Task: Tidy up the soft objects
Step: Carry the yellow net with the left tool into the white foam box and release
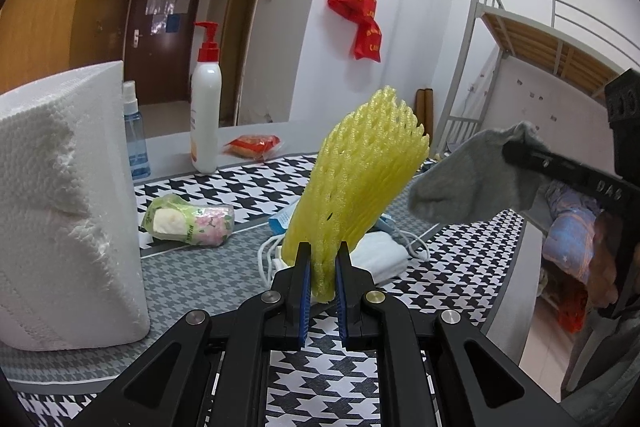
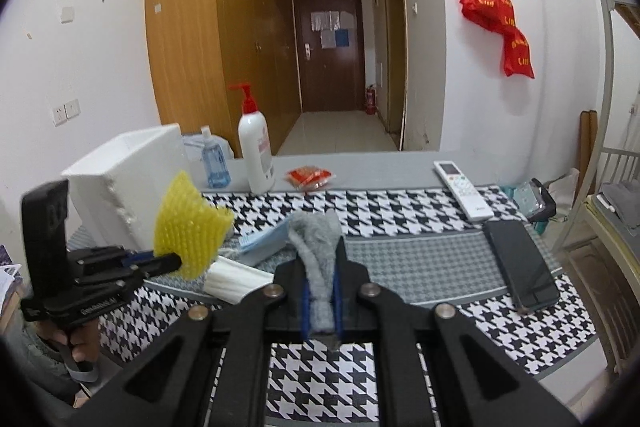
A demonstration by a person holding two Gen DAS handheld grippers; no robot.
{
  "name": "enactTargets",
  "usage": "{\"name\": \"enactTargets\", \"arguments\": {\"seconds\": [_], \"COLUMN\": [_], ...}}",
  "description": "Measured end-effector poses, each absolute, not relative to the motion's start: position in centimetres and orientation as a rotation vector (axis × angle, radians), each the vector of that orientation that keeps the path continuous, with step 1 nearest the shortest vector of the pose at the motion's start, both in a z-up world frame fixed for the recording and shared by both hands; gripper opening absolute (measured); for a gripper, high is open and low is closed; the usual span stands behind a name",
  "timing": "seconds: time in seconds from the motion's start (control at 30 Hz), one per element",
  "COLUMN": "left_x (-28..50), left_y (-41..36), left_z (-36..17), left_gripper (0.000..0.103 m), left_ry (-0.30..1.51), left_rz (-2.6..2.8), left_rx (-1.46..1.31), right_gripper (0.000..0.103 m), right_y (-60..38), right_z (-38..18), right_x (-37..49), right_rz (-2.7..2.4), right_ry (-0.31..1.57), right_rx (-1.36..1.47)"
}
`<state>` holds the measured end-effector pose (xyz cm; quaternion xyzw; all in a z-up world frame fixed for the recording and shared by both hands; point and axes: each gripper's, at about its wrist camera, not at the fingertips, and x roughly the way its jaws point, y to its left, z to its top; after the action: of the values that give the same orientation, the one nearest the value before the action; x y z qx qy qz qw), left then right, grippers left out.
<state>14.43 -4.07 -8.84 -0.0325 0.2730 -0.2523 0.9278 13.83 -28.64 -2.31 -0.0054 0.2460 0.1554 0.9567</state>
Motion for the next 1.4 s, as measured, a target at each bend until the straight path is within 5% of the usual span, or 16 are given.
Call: {"name": "enactTargets", "arguments": {"seconds": [1.4], "left_x": [8.8], "left_y": [-2.3], "left_z": [-1.6], "left_gripper": [0.011], "left_ry": [0.392], "left_rz": [-0.208], "left_rx": [0.005], "right_gripper": [0.012], "right_y": [-22.7], "right_z": [0.0], "right_x": [14.3], "right_rz": [0.470], "right_ry": [0.414], "right_rx": [-0.094]}}
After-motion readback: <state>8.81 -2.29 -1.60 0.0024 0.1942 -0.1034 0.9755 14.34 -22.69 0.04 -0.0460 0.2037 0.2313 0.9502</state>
